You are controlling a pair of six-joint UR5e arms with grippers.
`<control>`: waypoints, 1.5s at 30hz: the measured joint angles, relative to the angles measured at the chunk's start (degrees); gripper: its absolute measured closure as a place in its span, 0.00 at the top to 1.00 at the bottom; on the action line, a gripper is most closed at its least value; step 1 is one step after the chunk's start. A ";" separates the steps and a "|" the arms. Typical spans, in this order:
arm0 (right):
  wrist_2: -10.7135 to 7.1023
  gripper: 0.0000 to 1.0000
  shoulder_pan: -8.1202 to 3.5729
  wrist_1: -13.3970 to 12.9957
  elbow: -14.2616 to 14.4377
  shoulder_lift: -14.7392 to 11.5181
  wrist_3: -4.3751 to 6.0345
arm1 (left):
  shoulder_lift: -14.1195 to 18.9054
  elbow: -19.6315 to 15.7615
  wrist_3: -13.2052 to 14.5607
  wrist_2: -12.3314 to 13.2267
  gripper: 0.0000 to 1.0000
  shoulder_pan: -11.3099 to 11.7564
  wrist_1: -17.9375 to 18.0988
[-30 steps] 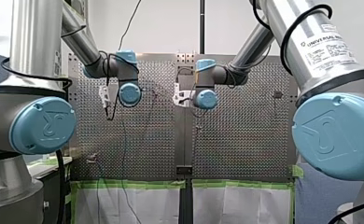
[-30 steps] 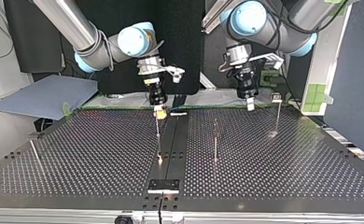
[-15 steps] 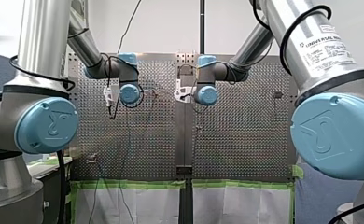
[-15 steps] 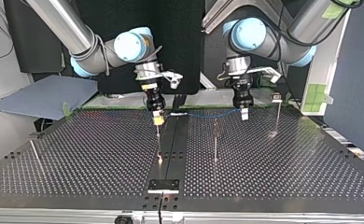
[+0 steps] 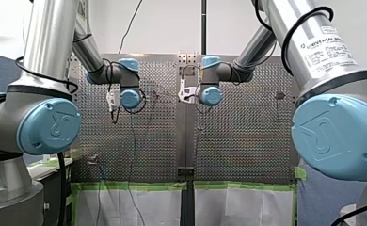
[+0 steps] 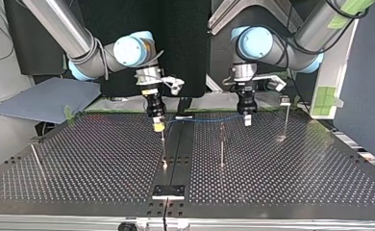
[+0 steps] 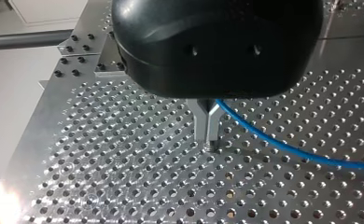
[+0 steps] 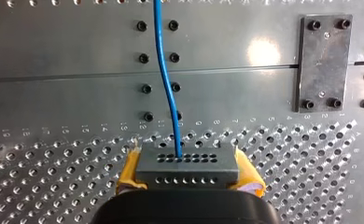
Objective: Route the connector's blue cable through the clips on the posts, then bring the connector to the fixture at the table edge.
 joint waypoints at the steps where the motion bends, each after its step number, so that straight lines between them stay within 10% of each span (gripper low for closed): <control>1: -0.04 0.00 -0.06 -0.01 0.00 0.02 0.01 | -0.09 0.18 -0.03 0.37 0.00 0.13 -0.02; 45: -2.57 0.00 -4.04 -0.84 -0.48 0.42 0.04 | -4.14 7.50 -1.79 6.69 0.00 3.07 -3.12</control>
